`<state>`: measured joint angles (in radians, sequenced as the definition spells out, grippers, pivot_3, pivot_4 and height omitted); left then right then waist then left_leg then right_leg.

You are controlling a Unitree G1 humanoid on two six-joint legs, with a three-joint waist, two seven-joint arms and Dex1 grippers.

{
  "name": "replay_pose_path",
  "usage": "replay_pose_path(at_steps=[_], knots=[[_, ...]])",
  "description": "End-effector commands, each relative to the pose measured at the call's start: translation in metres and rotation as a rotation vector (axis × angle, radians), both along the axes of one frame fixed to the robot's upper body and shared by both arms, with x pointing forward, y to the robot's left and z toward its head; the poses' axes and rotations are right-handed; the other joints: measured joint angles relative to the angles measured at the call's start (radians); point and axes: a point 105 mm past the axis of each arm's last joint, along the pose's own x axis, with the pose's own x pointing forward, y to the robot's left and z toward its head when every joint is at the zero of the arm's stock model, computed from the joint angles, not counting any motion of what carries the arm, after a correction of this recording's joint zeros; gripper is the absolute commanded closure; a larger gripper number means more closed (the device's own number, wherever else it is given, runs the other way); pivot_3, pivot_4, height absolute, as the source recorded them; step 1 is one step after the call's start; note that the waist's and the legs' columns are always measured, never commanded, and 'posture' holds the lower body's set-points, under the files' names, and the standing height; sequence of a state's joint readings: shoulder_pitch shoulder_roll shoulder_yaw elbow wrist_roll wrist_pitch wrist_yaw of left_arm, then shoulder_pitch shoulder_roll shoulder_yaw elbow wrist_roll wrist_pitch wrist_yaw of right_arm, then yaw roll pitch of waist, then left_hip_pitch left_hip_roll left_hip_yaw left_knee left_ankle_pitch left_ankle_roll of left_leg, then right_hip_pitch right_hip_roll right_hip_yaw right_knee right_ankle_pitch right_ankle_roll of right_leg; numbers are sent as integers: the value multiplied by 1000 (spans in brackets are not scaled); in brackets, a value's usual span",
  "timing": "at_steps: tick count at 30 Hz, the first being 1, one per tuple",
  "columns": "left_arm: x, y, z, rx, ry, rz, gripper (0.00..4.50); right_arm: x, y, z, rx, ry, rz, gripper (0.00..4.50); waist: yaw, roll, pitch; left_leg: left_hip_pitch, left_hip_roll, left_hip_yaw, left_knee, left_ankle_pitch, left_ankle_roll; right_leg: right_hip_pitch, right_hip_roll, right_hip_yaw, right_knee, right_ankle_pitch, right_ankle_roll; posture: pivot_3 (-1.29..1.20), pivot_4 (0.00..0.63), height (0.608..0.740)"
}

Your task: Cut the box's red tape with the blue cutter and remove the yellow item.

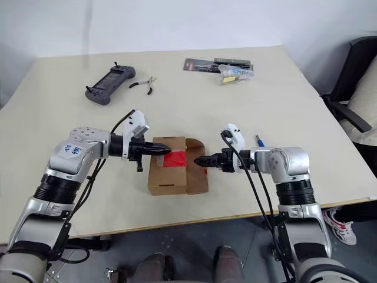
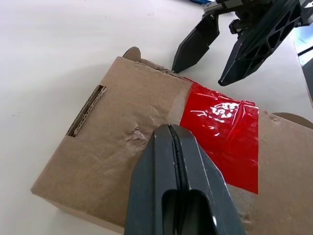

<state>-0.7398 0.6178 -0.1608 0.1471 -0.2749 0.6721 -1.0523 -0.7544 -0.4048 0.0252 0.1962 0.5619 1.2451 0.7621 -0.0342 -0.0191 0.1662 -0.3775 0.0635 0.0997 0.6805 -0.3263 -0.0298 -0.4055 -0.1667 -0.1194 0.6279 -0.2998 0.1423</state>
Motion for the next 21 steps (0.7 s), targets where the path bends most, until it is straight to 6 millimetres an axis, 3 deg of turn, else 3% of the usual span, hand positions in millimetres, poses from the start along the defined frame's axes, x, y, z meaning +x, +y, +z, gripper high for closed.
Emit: replay_pose_path(at_steps=[1, 8, 9, 16, 21], knots=[[-4, 13, -17, 48, 56, 38, 4500, -13, 10, -27, -48, 109, 59, 40, -2, 0, 0, 2, 0, 0, -1, 0, 0, 2, 0, 0, 0, 0, 0, 0, 150, 740], [-7, 25, -19, 68, 64, 66, 4500, -17, 29, -27, -37, 110, 114, 40, -14, 0, -1, 8, 1, 1, -5, -1, -2, 5, 2, 1, 0, 0, -1, 0, 150, 740], [-8, 26, -19, 70, 65, 66, 4500, -17, 32, -27, -43, 107, 118, 207, -17, 0, -1, 8, 1, 1, -5, -1, -2, 5, 2, 2, 0, 0, -1, 0, 150, 740], [-9, 24, -19, 65, 61, 72, 4500, -16, 43, -21, -39, 91, 141, 2012, -21, 0, -1, 8, 2, 1, -7, -1, -2, 5, 2, 1, -1, -1, -1, 0, 150, 740], [-9, 20, -19, 58, 60, 70, 4500, -15, 45, -18, -31, 93, 142, 3725, -19, 1, -1, 8, 2, 1, -7, -1, -2, 5, 2, 1, -1, -1, -1, 0, 150, 740]])
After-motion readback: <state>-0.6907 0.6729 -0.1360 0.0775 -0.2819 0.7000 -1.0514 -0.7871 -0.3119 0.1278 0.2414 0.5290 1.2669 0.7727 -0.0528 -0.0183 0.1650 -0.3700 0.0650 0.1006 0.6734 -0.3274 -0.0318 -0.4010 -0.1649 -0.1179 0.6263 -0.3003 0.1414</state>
